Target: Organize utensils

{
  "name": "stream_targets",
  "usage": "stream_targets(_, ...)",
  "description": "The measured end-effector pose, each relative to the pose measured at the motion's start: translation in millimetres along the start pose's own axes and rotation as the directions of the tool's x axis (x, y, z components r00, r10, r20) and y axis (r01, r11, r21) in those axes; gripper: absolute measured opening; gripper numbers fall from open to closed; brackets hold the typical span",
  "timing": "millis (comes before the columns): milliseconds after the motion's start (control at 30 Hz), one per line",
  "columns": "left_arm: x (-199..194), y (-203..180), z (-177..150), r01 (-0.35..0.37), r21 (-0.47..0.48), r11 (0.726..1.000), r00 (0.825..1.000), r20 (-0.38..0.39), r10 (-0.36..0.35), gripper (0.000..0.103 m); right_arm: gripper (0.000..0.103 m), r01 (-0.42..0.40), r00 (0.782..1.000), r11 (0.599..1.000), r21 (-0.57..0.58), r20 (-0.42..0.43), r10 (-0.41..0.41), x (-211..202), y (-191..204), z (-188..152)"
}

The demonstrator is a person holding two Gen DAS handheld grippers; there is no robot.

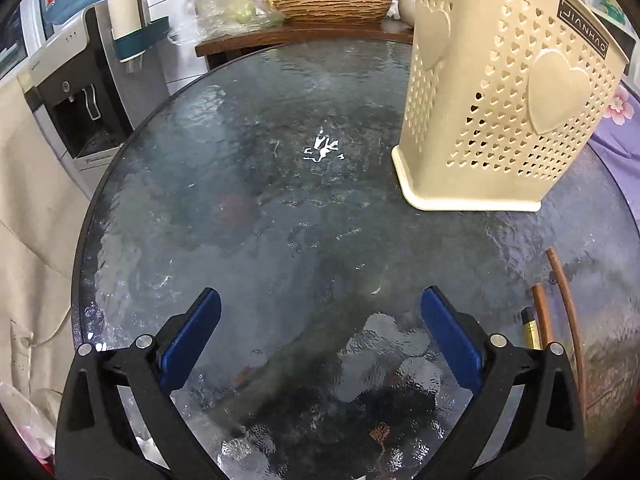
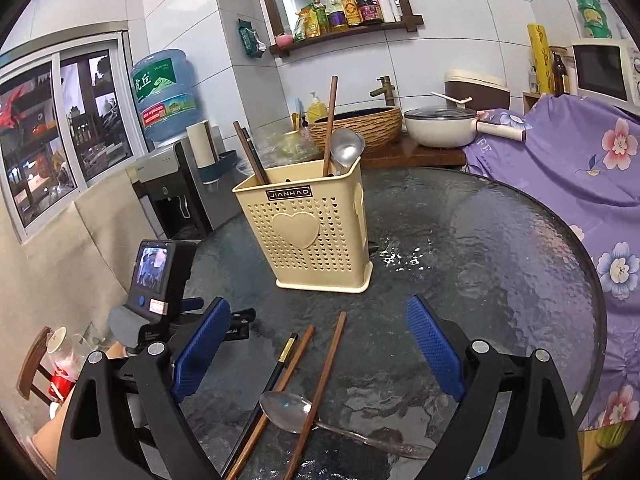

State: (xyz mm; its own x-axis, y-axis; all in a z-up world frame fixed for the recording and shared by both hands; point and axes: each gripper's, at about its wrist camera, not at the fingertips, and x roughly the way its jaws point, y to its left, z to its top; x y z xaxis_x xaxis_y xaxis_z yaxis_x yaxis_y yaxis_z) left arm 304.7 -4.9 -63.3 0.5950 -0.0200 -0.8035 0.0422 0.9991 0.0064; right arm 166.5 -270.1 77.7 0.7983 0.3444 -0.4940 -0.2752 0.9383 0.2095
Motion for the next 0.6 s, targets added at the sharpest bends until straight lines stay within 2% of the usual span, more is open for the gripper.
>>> stream_targets(133, -0.2, -0.5, 1.1, 0.0, 0.0, 1.0, 1.0, -0.001, 0.0, 0.098, 0.088, 0.025, 0.998, 1.0, -0.005, 0.061, -0.025, -21.7, 0.1, -9.0)
stream_targets(267, 0.3, -0.2, 0.6, 0.0, 0.0, 1.0, 1.0, -0.001, 0.0, 0.098, 0.093, 0.084, 0.987, 0.996, -0.03, 0.138, -0.079, -50.9, 1.8, -21.7)
stream_targets(367, 0.2, -0.1, 0.7, 0.0, 0.0, 1.0, 1.0, -0.001, 0.0, 0.098, 0.093, 0.086, 0.986, 0.996, -0.025, 0.144, -0.082, -56.7, 1.0, -26.0)
stream_targets(467, 0.1, -0.7, 0.7, 0.0, 0.0, 1.0, 1.0, -0.001, 0.0, 0.098, 0.093, 0.032, 0.992, 0.999, 0.023, 0.124, -0.035, -60.6, -2.6, -29.3)
stream_targets(600, -0.1, -0.7, 0.9, 0.0, 0.0, 1.0, 1.0, -0.001, 0.0, 0.098, 0.094, 0.033, 0.992, 0.998, 0.057, 0.12, -0.04, -69.0, -9.7, -35.1)
